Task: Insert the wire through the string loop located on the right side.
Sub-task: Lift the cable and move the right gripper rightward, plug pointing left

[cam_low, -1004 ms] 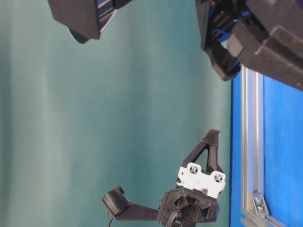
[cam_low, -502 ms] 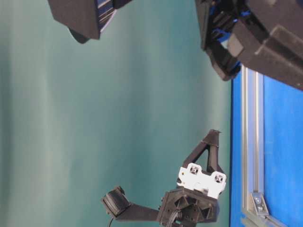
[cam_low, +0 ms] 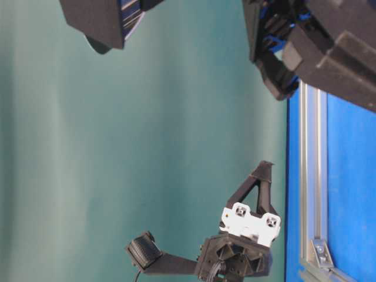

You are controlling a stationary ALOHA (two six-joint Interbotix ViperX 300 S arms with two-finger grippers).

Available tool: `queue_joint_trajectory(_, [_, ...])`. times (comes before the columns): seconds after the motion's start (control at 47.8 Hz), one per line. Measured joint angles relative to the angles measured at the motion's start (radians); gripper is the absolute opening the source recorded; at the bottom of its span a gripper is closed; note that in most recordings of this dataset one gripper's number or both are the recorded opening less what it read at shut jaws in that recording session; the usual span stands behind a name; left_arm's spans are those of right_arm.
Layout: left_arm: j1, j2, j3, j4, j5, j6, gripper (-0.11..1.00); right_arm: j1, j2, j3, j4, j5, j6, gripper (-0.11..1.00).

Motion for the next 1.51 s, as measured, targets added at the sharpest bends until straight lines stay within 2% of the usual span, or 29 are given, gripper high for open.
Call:
queue_joint_trajectory(0.335, [0.000, 0.000, 0.002, 0.002, -0.002, 0.000, 0.00, 0.000, -0.002, 0.011, 0.000, -0.002, 0.000, -0.03])
queue_joint_trajectory(0.544, [0.000, 0.000, 0.002, 0.002, 0.000, 0.000, 0.00, 0.011, -0.048, 0.081, 0.005, -0.002, 0.005, -0.03])
queue_joint_trajectory(0.816, [0.000, 0.000, 0.002, 0.002, 0.000, 0.000, 0.00, 0.029, -0.169, 0.239, 0.023, -0.003, 0.006, -0.03])
queue_joint_trajectory(1.213, [0.000, 0.000, 0.002, 0.002, 0.000, -0.006, 0.00, 0.029, -0.434, 0.514, 0.074, 0.003, 0.006, -0.03])
queue_joint_trajectory(1.506, [0.000, 0.000, 0.002, 0.002, 0.000, -0.006, 0.00, 0.029, -0.644, 0.643, 0.074, 0.101, 0.008, -0.03])
